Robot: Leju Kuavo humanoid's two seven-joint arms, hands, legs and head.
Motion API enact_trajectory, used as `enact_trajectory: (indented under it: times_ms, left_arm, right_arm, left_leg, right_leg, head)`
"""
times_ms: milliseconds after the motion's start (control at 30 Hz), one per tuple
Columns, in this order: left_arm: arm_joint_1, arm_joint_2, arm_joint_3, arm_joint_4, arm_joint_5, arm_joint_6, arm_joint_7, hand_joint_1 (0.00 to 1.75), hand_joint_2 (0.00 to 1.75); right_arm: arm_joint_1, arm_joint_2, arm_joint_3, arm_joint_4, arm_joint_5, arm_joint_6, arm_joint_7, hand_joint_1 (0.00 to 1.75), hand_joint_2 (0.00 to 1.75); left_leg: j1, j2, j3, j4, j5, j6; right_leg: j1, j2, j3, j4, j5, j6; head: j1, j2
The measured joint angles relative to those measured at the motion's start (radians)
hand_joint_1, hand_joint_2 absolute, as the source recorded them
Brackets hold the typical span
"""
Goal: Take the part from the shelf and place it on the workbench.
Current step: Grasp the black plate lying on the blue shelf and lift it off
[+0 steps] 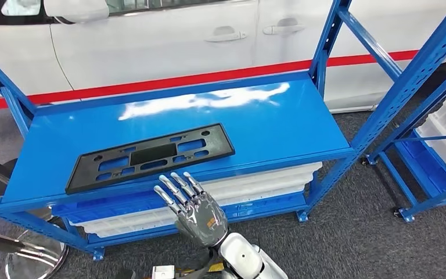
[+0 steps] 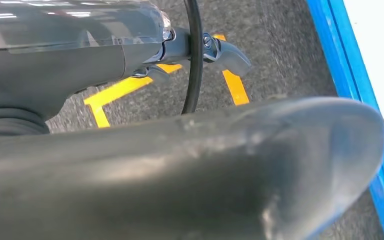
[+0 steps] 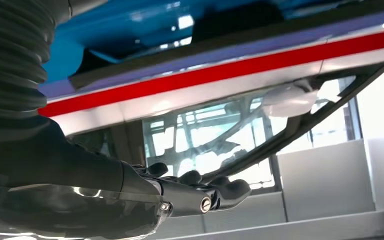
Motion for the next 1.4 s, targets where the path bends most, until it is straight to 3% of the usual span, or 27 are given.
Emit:
enact_trajectory:
  times_ms: [67, 100, 133, 167, 233, 267, 300, 433, 500, 567, 600, 633, 667, 733, 800, 867, 967, 1067, 1133, 1167, 1267, 1333, 1400]
  left_arm:
    - [0.0, 0.0, 0.003, 0.005, -0.002, 0.0, 0.002, 0.0, 0.0]
    - [0.001, 0.001, 0.004, 0.008, -0.003, 0.0, 0.002, 0.0, 0.0]
    - [0.001, 0.002, 0.005, 0.01, -0.004, 0.0, 0.003, 0.0, 0.0]
    - [0.001, 0.003, 0.006, 0.01, -0.004, 0.0, 0.003, 0.0, 0.0]
    - [0.0, 0.006, 0.007, 0.012, -0.004, 0.0, 0.004, 0.0, 0.0]
    - [-0.001, 0.007, 0.008, 0.013, -0.004, 0.0, 0.004, 0.0, 0.0]
    - [-0.002, 0.007, 0.01, 0.014, -0.004, 0.0, 0.004, 0.0, 0.0]
    - [-0.003, 0.009, 0.019, 0.016, -0.006, 0.0, 0.007, 0.0, 0.0]
    - [-0.005, 0.011, 0.02, 0.017, -0.007, 0.0, 0.008, 0.0, 0.0]
    - [-0.007, 0.014, 0.021, 0.017, -0.008, 0.0, 0.01, 0.0, 0.0]
    - [-0.007, 0.016, 0.021, 0.017, -0.009, 0.0, 0.012, 0.0, 0.0]
    - [-0.007, 0.018, 0.021, 0.018, -0.01, 0.0, 0.013, 0.0, 0.0]
    - [-0.007, 0.019, 0.022, 0.018, -0.011, 0.0, 0.014, 0.0, 0.0]
    - [-0.007, 0.022, 0.022, 0.019, -0.014, 0.0, 0.015, 0.0, 0.0]
    - [-0.01, 0.024, 0.022, 0.02, -0.016, 0.0, 0.016, 0.0, 0.0]
    - [-0.012, 0.026, 0.022, 0.022, -0.018, 0.0, 0.018, 0.0, 0.0]
    - [-0.015, 0.032, 0.022, 0.023, -0.022, 0.001, 0.02, 0.0, 0.0]
    - [-0.017, 0.036, 0.022, 0.024, -0.027, 0.001, 0.024, 0.0, 0.0]
    - [-0.016, 0.038, 0.022, 0.026, -0.028, 0.001, 0.027, 0.0, 0.0]
    - [-0.016, 0.04, 0.022, 0.026, -0.029, 0.001, 0.028, 0.0, 0.0]
    - [-0.018, 0.045, 0.022, 0.028, -0.03, 0.001, 0.029, 0.0, 0.0]
    - [-0.019, 0.047, 0.022, 0.029, -0.03, 0.001, 0.029, 0.0, 0.0]
    - [-0.019, 0.047, 0.022, 0.031, -0.03, 0.002, 0.029, 0.0, 0.0]
  right_arm:
    - [-0.005, 0.003, -0.003, 0.001, 0.001, 0.0, 0.013, 0.0, 1.75]
    - [-0.006, 0.004, -0.005, 0.002, 0.001, 0.0, 0.016, 0.0, 1.75]
    - [-0.006, 0.004, -0.007, 0.002, 0.0, 0.0, 0.017, 0.0, 1.75]
    - [-0.006, 0.005, -0.009, 0.003, 0.0, 0.0, 0.018, 0.0, 1.75]
    - [-0.007, 0.007, -0.012, 0.003, -0.001, 0.0, 0.022, 0.0, 1.75]
    - [-0.008, 0.007, -0.013, 0.003, 0.0, 0.0, 0.025, 0.0, 1.75]
    - [-0.008, 0.008, -0.016, 0.004, 0.002, 0.0, 0.029, 0.0, 1.75]
    - [-0.009, 0.008, -0.025, 0.008, 0.006, 0.0, 0.047, 0.0, 1.75]
    - [-0.011, 0.007, -0.028, 0.012, 0.004, 0.0, 0.057, 0.0, 1.75]
    - [-0.01, 0.005, -0.032, 0.017, 0.0, 0.0, 0.063, 0.0, 1.75]
    - [-0.01, 0.004, -0.034, 0.021, -0.002, 0.0, 0.065, 0.0, 1.75]
    - [-0.009, 0.002, -0.036, 0.025, -0.004, 0.0, 0.066, 0.0, 1.75]
    - [-0.01, 0.001, -0.037, 0.029, -0.006, 0.0, 0.067, 0.0, 1.75]
    - [-0.012, 0.001, -0.039, 0.034, -0.009, 0.0, 0.068, 0.0, 1.75]
    - [-0.016, 0.001, -0.039, 0.037, -0.01, 0.0, 0.069, 0.0, 1.75]
    - [-0.017, 0.001, -0.039, 0.04, -0.012, 0.0, 0.07, 0.0, 1.75]
    - [-0.019, 0.003, -0.039, 0.044, -0.013, 0.0, 0.074, 0.0, 1.75]
    - [-0.021, 0.004, -0.039, 0.052, -0.011, 0.0, 0.08, 0.0, 1.75]
    - [-0.021, 0.004, -0.039, 0.06, -0.011, 0.0, 0.083, 0.0, 1.75]
    - [-0.021, 0.004, -0.039, 0.064, -0.011, 0.0, 0.084, 0.0, 1.75]
    - [-0.021, 0.004, -0.039, 0.072, -0.011, 0.0, 0.085, 0.0, 1.75]
    - [-0.021, 0.004, -0.04, 0.075, -0.011, 0.0, 0.085, 0.0, 1.75]
    - [-0.021, 0.004, -0.042, 0.078, -0.011, 0.0, 0.085, 0.0, 1.75]
  left_leg:
    - [0.007, 0.0, -0.065, 0.129, -0.056, -0.011]
    - [0.01, 0.0, -0.089, 0.172, -0.064, -0.015]
    - [0.014, 0.001, -0.096, 0.179, -0.053, -0.019]
    - [0.016, 0.001, -0.083, 0.146, -0.024, -0.021]
    - [0.02, 0.001, -0.022, 0.013, 0.048, -0.022]
    - [0.019, 0.0, 0.005, -0.042, 0.067, -0.019]
    - [0.017, -0.001, 0.02, -0.074, 0.074, -0.014]
    - [0.014, -0.002, 0.025, -0.09, 0.07, 0.014]
    - [0.016, -0.002, 0.028, -0.096, 0.071, 0.028]
    - [0.014, -0.001, 0.028, -0.095, 0.07, 0.035]
    - [0.012, -0.001, 0.028, -0.095, 0.069, 0.037]
    - [0.011, -0.002, 0.028, -0.095, 0.068, 0.038]
    - [0.009, -0.003, 0.03, -0.094, 0.067, 0.038]
    - [0.007, -0.005, 0.036, -0.094, 0.064, 0.036]
    - [0.003, -0.006, 0.037, -0.093, 0.06, 0.03]
    - [0.002, -0.004, 0.036, -0.093, 0.06, 0.02]
    - [0.004, -0.002, 0.03, -0.071, 0.039, 0.003]
    - [0.009, -0.002, -0.043, 0.093, -0.048, -0.01]
    - [0.013, -0.002, -0.086, 0.18, -0.069, -0.017]
    - [0.016, -0.002, -0.084, 0.172, -0.052, -0.019]
    - [0.02, -0.001, 0.001, -0.012, 0.042, -0.02]
    - [0.017, -0.003, 0.032, -0.08, 0.058, -0.011]
    - [0.014, -0.005, 0.032, -0.083, 0.056, 0.004]
  right_leg:
    - [-0.001, 0.0, 0.002, 0.0, -0.003, -0.003]
    - [-0.001, 0.001, 0.003, 0.001, -0.005, -0.003]
    - [-0.001, 0.001, 0.004, 0.003, -0.007, -0.002]
    - [-0.002, 0.003, 0.008, 0.004, -0.011, 0.001]
    - [-0.003, 0.005, 0.015, 0.009, -0.02, 0.01]
    - [-0.002, 0.005, 0.017, 0.013, -0.025, 0.015]
    - [-0.001, 0.006, 0.017, 0.015, -0.028, 0.02]
    - [-0.002, 0.005, 0.012, 0.026, -0.041, 0.039]
    - [-0.005, 0.006, -0.023, 0.1, -0.084, 0.048]
    - [-0.006, 0.006, -0.093, 0.233, -0.14, 0.052]
    - [-0.006, 0.006, -0.124, 0.283, -0.151, 0.052]
    - [-0.006, 0.006, -0.139, 0.301, -0.144, 0.052]
    - [-0.006, 0.006, -0.134, 0.279, -0.117, 0.048]
    - [-0.002, 0.006, -0.081, 0.151, -0.041, 0.035]
    - [0.005, 0.005, -0.035, 0.047, -0.002, 0.022]
    - [0.009, 0.005, -0.028, 0.025, 0.0, 0.018]
    - [0.0, 0.005, -0.02, 0.011, 0.007, 0.009]
    - [-0.004, 0.002, -0.015, 0.005, 0.008, 0.002]
    - [-0.004, 0.002, -0.015, 0.007, 0.007, 0.001]
    - [-0.004, 0.003, -0.015, 0.008, 0.006, 0.002]
    - [-0.004, 0.005, -0.013, 0.018, -0.002, 0.012]
    - [-0.001, 0.006, -0.017, 0.025, -0.006, 0.022]
    - [0.001, 0.007, -0.018, 0.024, -0.005, 0.031]
  head:
    - [0.0, 0.0]
    - [0.0, 0.0]
    - [0.0, 0.0]
    - [0.0, 0.0]
    - [0.0, 0.0]
    - [0.0, 0.0]
    - [0.0, 0.0]
    - [0.0, 0.0]
    - [0.0, 0.0]
    - [0.0, 0.0]
    - [0.0, 0.0]
    - [0.0, 0.0]
    - [0.0, 0.0]
    - [0.0, 0.0]
    - [0.0, 0.0]
    - [0.0, 0.0]
    - [0.0, 0.0]
    - [0.0, 0.0]
    - [0.0, 0.0]
    - [0.0, 0.0]
    - [0.0, 0.0]
    - [0.0, 0.0]
    - [0.0, 0.0]
